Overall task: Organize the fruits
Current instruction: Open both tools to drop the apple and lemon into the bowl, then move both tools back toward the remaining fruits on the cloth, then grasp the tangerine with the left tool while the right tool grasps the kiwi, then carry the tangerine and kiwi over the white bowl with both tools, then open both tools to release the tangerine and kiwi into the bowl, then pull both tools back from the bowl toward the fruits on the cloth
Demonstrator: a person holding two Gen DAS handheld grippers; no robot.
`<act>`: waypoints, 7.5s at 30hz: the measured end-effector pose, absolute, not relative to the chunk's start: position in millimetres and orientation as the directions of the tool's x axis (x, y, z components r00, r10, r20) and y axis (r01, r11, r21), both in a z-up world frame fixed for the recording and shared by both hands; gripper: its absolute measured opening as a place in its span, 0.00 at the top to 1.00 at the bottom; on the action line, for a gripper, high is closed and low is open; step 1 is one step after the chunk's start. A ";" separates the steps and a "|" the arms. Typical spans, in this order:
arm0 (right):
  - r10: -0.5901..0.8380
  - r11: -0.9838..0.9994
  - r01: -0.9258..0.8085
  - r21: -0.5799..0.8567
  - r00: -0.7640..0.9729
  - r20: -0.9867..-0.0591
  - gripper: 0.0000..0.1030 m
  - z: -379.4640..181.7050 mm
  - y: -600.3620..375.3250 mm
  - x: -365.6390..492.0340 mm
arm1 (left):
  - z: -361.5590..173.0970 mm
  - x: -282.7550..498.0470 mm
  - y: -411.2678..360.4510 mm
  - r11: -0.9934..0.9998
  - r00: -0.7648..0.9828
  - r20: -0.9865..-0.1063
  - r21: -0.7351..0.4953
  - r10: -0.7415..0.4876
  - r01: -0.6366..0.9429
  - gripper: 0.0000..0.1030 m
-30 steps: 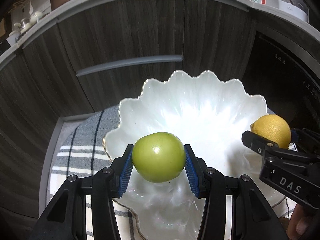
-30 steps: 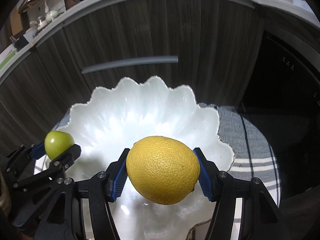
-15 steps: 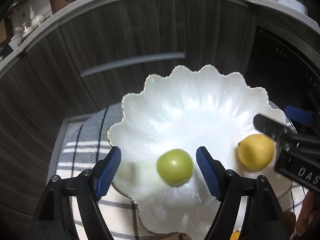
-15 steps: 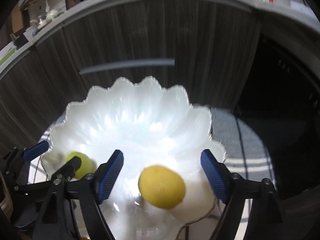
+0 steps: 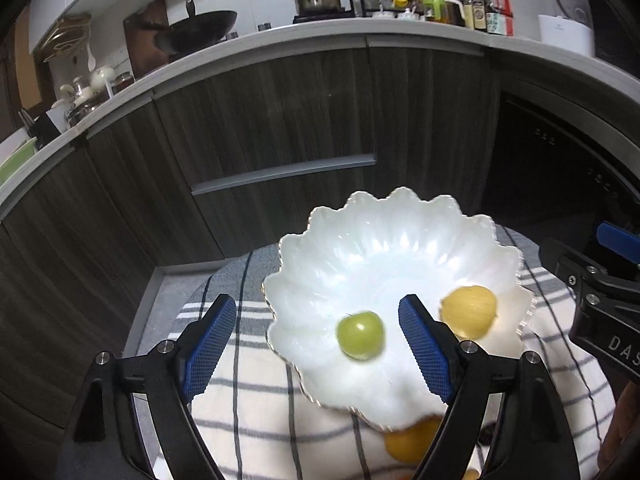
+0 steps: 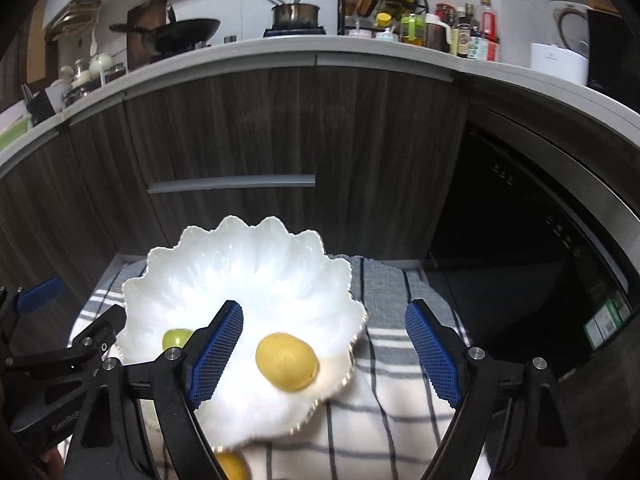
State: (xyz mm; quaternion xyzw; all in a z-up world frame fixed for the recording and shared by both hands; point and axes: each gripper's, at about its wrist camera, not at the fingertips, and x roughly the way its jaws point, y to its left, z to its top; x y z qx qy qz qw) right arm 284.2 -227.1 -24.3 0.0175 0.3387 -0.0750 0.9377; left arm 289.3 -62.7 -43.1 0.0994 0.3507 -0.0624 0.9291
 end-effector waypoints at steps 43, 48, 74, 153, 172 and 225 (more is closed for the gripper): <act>-0.153 0.980 0.199 -0.013 0.711 -0.687 0.18 -68.0 -235.5 159.6 | -92.4 180.7 -65.9 0.976 0.698 -0.712 0.092 -0.075 0.199 0.19; -0.153 0.979 0.201 -0.014 0.695 -0.703 0.18 -79.2 -236.9 161.1 | -106.2 182.0 -67.7 0.974 0.673 -0.735 0.082 -0.083 0.209 0.19; -0.124 0.981 0.194 0.001 0.630 -0.767 0.18 -122.0 -240.2 164.9 | -157.0 184.3 -71.2 0.969 0.552 -0.824 0.012 -0.130 0.247 0.25; 0.015 0.984 0.116 0.132 0.692 -0.722 0.43 -67.4 -231.8 175.8 | -67.8 200.5 -63.4 0.953 0.646 -0.727 -0.043 -0.235 0.299 0.58; 0.028 0.989 0.078 0.128 0.744 -0.668 0.43 -33.7 -229.0 237.6 | -41.4 267.8 -63.8 0.958 0.698 -0.684 -0.005 -0.211 0.285 0.58; -0.049 0.995 0.094 0.021 0.684 -0.728 0.26 -54.1 -221.5 353.0 | -72.2 359.2 -56.2 0.981 0.658 -0.743 0.009 -0.125 0.196 0.23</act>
